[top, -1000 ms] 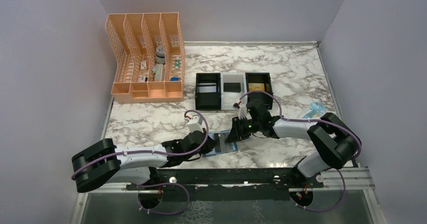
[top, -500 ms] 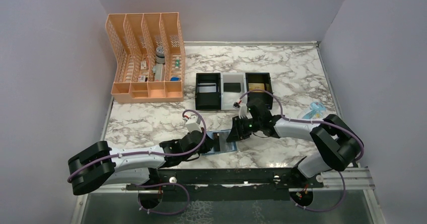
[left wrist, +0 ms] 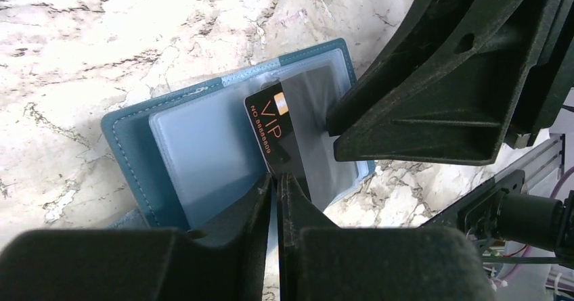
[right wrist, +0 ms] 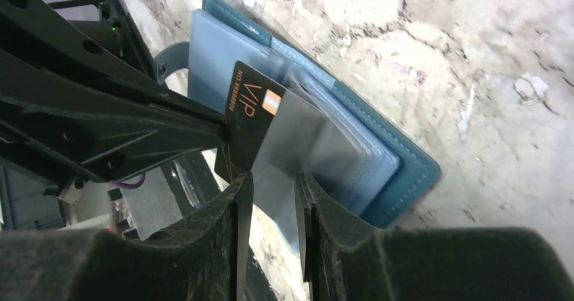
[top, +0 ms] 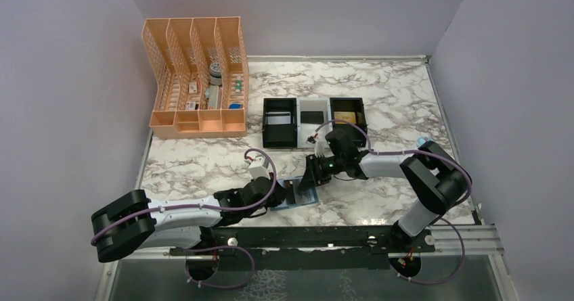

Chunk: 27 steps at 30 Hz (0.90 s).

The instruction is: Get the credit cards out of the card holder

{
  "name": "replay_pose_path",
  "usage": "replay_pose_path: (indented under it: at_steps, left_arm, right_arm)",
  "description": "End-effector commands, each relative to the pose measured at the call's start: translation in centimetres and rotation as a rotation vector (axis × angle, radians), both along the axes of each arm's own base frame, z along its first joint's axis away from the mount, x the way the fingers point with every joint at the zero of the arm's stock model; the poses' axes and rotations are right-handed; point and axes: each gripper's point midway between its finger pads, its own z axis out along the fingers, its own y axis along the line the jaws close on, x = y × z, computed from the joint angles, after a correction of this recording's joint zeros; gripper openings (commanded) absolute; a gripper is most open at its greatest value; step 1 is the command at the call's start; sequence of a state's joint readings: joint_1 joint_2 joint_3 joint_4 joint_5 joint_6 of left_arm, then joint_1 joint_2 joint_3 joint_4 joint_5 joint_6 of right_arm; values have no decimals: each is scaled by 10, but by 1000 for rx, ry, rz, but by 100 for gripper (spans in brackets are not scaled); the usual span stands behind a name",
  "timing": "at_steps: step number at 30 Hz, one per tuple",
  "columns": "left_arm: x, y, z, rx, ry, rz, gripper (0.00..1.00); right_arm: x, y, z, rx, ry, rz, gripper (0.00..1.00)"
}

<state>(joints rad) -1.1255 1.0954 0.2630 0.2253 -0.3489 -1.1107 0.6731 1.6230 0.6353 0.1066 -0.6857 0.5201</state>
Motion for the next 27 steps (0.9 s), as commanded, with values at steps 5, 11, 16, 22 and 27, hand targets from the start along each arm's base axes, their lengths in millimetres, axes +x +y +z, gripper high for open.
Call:
replay_pose_path:
  at_steps: [5, 11, 16, 22, 27]
  left_arm:
    - [4, -3, 1, -28, -4, 19, 29]
    - [3, 13, -18, -44, 48, 118, 40]
    - [2, 19, -21, -54, 48, 135, 44]
    - [-3, 13, -25, -47, 43, 67, 44]
    - [-5, 5, -17, -113, 23, 27, 41]
  right_arm:
    - [10, -13, -32, -141, -9, -62, 30]
    - [2, -18, -42, -139, 18, -79, 26]
    - [-4, -21, -48, -142, 35, -79, 25]
    - [-9, -22, -48, -131, 45, -76, 23]
    - [-11, -24, -51, -133, 47, -82, 21]
